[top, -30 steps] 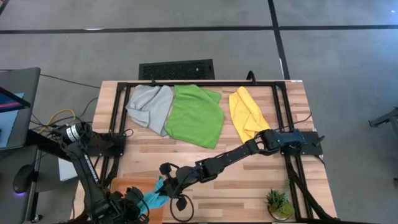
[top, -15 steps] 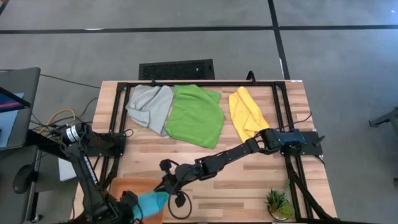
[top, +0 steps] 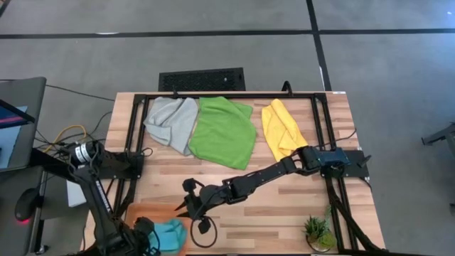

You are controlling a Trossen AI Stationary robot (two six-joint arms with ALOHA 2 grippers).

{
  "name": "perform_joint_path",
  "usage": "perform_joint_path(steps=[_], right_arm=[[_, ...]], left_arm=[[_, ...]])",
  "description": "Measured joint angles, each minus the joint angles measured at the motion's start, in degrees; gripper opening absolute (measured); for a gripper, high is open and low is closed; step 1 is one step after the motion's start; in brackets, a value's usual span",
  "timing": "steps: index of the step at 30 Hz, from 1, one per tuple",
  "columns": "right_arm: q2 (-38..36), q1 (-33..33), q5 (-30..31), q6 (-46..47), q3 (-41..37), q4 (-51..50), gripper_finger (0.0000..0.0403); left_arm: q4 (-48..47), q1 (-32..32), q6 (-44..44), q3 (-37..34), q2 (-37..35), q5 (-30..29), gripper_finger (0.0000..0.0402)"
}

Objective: Fold microfiber towels
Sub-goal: Put the blue microfiber towel into the orange bin

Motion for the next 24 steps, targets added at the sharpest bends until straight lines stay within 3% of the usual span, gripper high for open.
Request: perform_joint_path(steps=[8, 15, 24], right_arm=[[-2.2, 0.02, 0.48, -0.05, 0.0, -4.45, 0.0167], [-4.93, 0.07, 0.48, -0.42, 0.02, -10.03, 0.0158], [-5.51, 0.15, 0.48, -0.52, 0.02, -12.39, 0.014]], left_arm=[[-0.31, 0.07, 0.39, -3.83, 0.0, 0.92, 0.0], [-6.64, 0.22, -3.31, -3.83, 0.0, 0.05, 0.0], [-7.28, 0.11, 0.32, -3.86, -0.02, -3.89, 0.0024]])
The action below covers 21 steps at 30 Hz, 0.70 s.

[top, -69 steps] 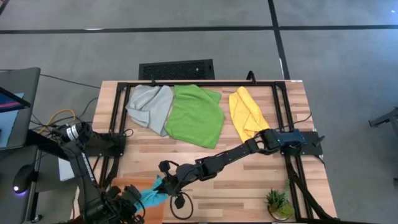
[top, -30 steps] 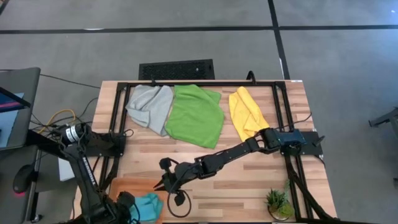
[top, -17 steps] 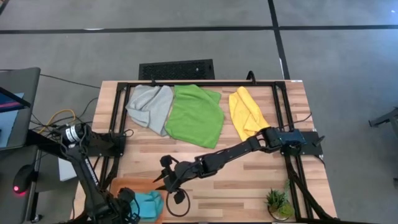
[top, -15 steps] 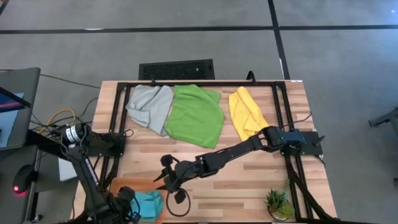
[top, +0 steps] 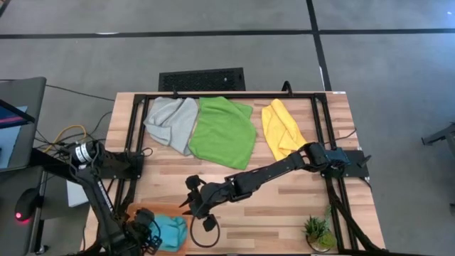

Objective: Fold microfiber towels
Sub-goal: Put the blue microfiber towel into the orange bin

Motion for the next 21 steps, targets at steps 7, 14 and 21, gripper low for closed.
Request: perform_joint_path(steps=[7, 14, 21], right_arm=[[0.0, 0.04, 0.0, -0.03, 0.0, -0.03, 0.0132], [-2.48, 0.07, 2.05, -0.31, -0.08, -3.66, 0.0134], [-6.01, 0.22, 3.55, -1.51, 0.07, -10.07, 0.0133]], left_arm=[[-1.58, 0.02, 1.17, 0.0, 0.0, 2.6, 0.0094], [-2.49, 0.04, 9.38, 0.36, -0.03, 4.42, 0.015], [-6.46, 0.04, 12.48, 5.04, -0.13, 4.46, 0.0158]])
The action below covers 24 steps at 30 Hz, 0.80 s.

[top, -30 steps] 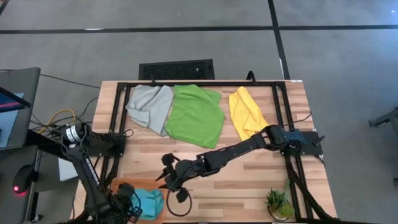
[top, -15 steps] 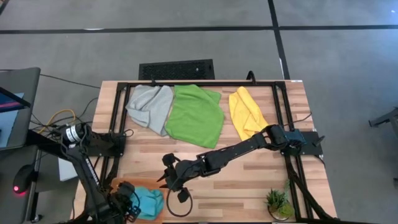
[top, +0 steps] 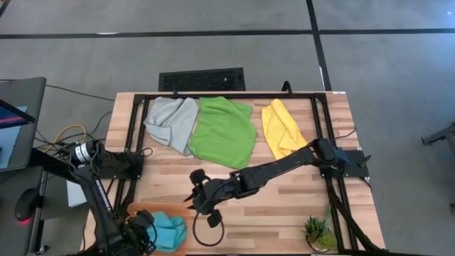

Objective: Fold microfiber towels
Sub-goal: Put the blue microfiber towel into the orange bin

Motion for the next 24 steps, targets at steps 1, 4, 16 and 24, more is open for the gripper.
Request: perform_joint_path(steps=[1, 4, 16, 24], right_arm=[[-0.71, 0.16, 0.48, 0.02, -0.04, -2.12, 0.0133], [-1.79, 0.36, 0.75, -0.02, -0.07, -4.47, 0.0134], [-4.68, 3.22, 0.78, 0.02, -0.09, -15.67, 0.0132], [-4.68, 3.67, 0.75, 0.48, -0.09, -17.38, 0.0131]], left_arm=[[-0.94, 0.0, 0.66, 0.99, 0.02, -1.08, 0.0158], [-1.29, 0.0, 4.8, 2.81, -0.06, -8.1, 0.0158], [9.3, 0.55, 22.47, -1.66, 0.0, -21.67, 0.0158], [16.69, 3.0, 37.59, -5.78, 0.04, -21.2, 0.0158]])
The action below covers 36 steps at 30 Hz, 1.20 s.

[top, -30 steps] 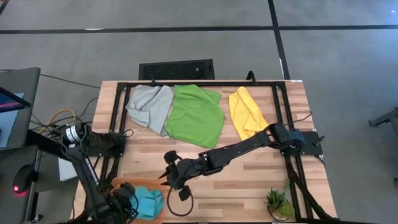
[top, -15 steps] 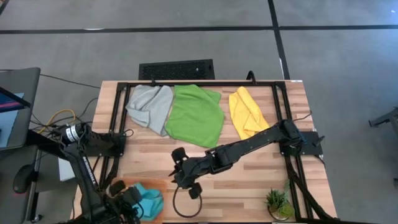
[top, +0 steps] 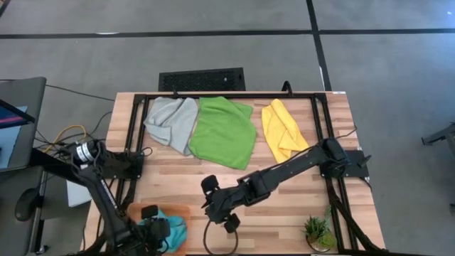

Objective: Fold microfiber towels
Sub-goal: Put the blue microfiber towel into the orange bin

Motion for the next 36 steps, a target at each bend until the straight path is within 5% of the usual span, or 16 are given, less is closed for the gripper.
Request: perform_joint_path(steps=[23, 36], right_arm=[[0.07, -0.68, 0.0, 0.11, 0.0, -0.48, 0.0125], [0.11, -0.82, 0.0, 0.11, 0.0, -0.44, 0.0123]], left_arm=[[8.12, 4.75, 6.97, -8.7, 0.0, 12.21, 0.0154], [8.27, 5.04, 6.37, -8.7, 0.0, 12.5, 0.0016]])
